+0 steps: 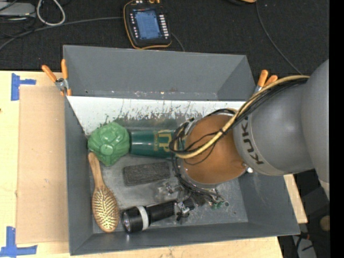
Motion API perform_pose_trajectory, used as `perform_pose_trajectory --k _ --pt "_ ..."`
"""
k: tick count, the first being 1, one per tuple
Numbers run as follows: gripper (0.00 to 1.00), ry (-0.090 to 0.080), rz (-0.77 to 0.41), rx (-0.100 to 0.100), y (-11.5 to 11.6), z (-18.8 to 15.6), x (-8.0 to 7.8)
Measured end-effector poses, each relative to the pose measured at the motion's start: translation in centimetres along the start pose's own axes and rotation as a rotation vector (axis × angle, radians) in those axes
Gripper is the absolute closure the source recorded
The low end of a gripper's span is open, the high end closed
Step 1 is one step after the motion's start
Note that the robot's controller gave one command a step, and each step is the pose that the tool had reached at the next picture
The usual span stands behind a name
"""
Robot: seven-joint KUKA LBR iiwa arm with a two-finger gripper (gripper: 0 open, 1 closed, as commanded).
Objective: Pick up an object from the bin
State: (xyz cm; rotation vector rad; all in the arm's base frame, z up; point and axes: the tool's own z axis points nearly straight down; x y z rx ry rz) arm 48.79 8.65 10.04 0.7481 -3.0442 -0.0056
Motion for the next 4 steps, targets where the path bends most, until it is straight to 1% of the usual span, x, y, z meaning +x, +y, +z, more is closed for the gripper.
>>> perform_pose_trajectory --k 1,2,3,4 --pt "1.00 0.000 0.000 0.000 0.0 0.0 0.0" --pt "1.00 -0.012 -0.484 0.005 0.2 -2.0 0.6" --pt "1.00 0.004 -0.290 -0.004 0.8 -11.4 0.7" --pt "1.00 -0.003 -0.268 0.001 0.8 -16.5 0.4"
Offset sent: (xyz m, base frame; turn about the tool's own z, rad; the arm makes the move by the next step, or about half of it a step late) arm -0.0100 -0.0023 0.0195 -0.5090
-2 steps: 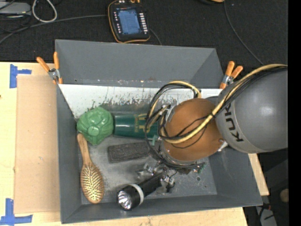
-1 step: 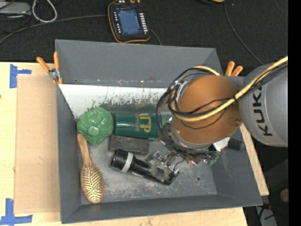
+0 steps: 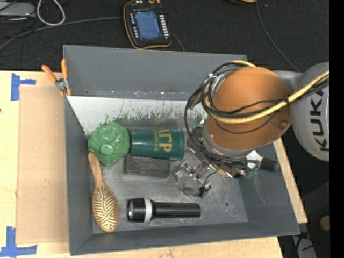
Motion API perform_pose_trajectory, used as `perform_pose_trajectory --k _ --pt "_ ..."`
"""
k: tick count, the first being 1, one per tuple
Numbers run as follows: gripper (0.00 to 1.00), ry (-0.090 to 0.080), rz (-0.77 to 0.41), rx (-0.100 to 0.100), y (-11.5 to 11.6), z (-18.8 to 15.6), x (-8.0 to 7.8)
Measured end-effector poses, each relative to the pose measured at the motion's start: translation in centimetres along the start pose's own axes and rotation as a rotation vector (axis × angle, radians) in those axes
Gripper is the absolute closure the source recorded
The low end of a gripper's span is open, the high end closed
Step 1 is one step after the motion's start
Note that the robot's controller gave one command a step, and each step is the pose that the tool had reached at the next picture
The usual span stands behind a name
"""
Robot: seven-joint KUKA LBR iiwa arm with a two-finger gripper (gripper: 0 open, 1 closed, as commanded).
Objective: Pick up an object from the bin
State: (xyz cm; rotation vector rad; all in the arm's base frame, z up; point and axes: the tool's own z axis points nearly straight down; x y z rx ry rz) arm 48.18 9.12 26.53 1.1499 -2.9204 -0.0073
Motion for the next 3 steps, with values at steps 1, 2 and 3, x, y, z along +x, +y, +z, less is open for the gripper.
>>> perform_pose_trajectory --k 1,2,3 --pt "1.00 0.009 -0.021 -0.009 3.2 7.6 -2.4" --pt "1.00 -0.007 0.030 0.005 3.6 5.1 -1.9" --pt "1.00 0.003 -0.013 -0.006 4.2 4.9 -5.0"
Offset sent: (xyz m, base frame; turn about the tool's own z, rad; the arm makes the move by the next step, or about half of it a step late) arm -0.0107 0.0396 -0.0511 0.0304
